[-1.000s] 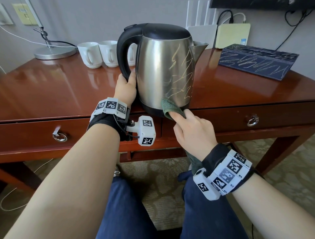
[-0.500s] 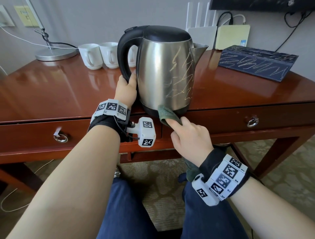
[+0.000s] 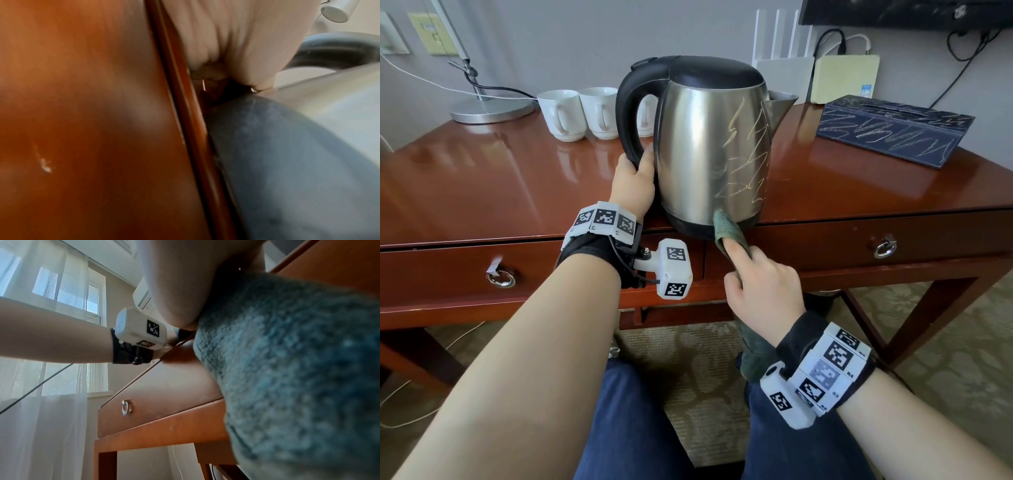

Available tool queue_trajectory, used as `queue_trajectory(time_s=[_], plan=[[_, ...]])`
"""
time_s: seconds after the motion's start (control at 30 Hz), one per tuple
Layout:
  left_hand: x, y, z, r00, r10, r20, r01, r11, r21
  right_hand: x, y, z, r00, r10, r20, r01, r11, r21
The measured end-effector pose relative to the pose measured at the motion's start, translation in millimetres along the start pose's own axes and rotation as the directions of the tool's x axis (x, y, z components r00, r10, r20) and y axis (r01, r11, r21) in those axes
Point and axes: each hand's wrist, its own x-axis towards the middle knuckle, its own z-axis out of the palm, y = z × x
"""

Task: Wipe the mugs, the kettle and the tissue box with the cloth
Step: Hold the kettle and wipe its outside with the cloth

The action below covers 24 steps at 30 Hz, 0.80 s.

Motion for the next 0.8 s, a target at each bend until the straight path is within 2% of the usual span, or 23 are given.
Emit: queue_trajectory(time_s=[0.17,0.3,0.53,0.8], plan=[[0,0,0,1.0,0.011,0.008,-0.011,1.0,0.001,18,-3,-7,0.995,-0.06,-0.074,0.059,0.998,-0.018],[0,0,-1,1.0,0.004,-0.004,-0.004,1.0,0.009,27,1,-15,0.989,-0.014,-0.145,0.012,1.0,-0.017],[-1,1,0,1.0,0.012,-0.012,-0.012,1.0,0.005,11,0,-3,0.996,0.051,-0.08,-0.052,0.999,-0.005],[0,1,0,1.0,0.003,-0.016,-0.002,1.0,0.025,22,-3,-7,0.991,-0.061,-0.12,0.061,0.998,-0.005]])
